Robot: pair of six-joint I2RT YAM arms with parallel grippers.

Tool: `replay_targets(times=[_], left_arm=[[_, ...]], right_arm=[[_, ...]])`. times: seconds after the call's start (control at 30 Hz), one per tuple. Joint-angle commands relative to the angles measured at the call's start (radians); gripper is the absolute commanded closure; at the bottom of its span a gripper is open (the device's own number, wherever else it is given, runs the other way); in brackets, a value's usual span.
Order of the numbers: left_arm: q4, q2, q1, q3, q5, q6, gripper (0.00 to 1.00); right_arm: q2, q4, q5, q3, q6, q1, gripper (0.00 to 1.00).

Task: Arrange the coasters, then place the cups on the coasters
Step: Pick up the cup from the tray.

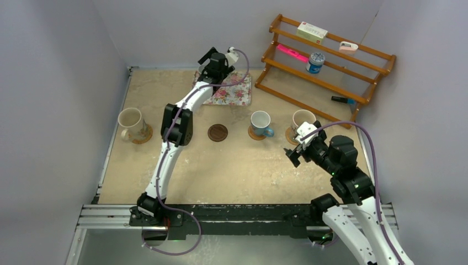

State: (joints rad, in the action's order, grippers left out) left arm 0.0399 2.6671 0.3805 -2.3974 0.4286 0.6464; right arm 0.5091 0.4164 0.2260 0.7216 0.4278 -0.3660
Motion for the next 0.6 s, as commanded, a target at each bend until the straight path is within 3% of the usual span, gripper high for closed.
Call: replay_targets(times=[0.0, 0.17, 0.57], left_arm=[[0.076, -0.107, -0.016, 0.034, -0.009, -0.067, 0.00], [0.056, -0.224, -0.026, 0.190, -0.036, -0.098, 0.00], [0.061, -0.332, -0.071, 0.321, -0.050, -0.156, 0.00]], right_arm=[[-0.003, -0.022, 0.010, -0.010, 0.011, 0.001, 0.01], [-0.001, -0.019, 0.016, -0.008, 0.015, 0.000, 0.01], [-0.010, -0.004, 0.038, -0.007, 0.023, -0.001, 0.01]])
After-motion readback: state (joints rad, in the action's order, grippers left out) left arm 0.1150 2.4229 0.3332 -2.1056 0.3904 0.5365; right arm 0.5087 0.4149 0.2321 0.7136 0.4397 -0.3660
